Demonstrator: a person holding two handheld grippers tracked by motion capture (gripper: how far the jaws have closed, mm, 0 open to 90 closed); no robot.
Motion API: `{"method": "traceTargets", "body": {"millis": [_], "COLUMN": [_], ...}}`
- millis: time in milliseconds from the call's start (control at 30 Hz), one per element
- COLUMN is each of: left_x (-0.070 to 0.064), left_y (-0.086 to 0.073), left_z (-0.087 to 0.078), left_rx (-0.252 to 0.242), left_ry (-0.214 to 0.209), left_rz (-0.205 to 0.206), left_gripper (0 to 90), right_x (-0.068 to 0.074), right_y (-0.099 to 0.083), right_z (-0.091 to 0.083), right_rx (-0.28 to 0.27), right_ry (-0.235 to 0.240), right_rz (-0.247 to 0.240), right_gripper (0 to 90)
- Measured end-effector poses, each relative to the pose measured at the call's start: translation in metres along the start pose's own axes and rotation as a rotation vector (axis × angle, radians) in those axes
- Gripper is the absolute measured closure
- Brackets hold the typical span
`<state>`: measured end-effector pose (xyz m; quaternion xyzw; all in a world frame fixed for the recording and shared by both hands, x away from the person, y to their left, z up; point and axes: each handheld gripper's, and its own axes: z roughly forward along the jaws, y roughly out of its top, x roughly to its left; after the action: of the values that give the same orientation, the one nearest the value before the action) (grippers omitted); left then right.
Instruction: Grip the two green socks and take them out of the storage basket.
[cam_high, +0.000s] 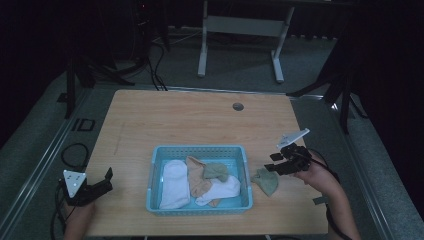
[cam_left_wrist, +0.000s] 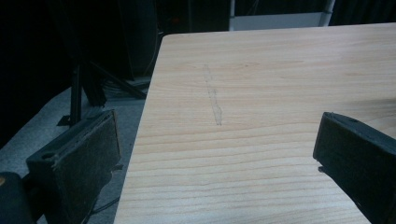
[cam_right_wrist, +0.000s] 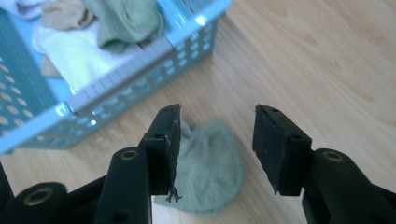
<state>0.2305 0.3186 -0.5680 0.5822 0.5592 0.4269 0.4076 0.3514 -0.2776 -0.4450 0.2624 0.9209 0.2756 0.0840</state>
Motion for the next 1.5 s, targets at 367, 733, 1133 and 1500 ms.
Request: {"method": "traceTargets", "body": {"millis": [367,733,1133,1500], "left_x": [0.0,0.0,0.0,0.0], "left_y": [0.0,0.0,0.0,0.0], "left_z": [0.0,0.0,0.0,0.0], "left_rx": [0.0,-0.001,-0.004,-0.007], "left_ry": [-0.002,-0.003,-0.006,-0.009], "left_rz": [-0.002,-0.004,-0.004,-0.004], "left_gripper": [0.3,0.3,0.3,0.3], "right_x": [0.013,0.029,0.05,0.064], "right_y": [0.03,0.056,0.08,0.092], "right_z": [0.003,0.021,0.049,0.08], "right_rx": [-0.009,0.024,0.072,0.149], "right_ry": [0.031,0.071,0.117,0.143], "right_rz": [-0.061,-0.125,-0.206,-0.262], "right_gripper": [51.9,51.0,49.8,49.9]}}
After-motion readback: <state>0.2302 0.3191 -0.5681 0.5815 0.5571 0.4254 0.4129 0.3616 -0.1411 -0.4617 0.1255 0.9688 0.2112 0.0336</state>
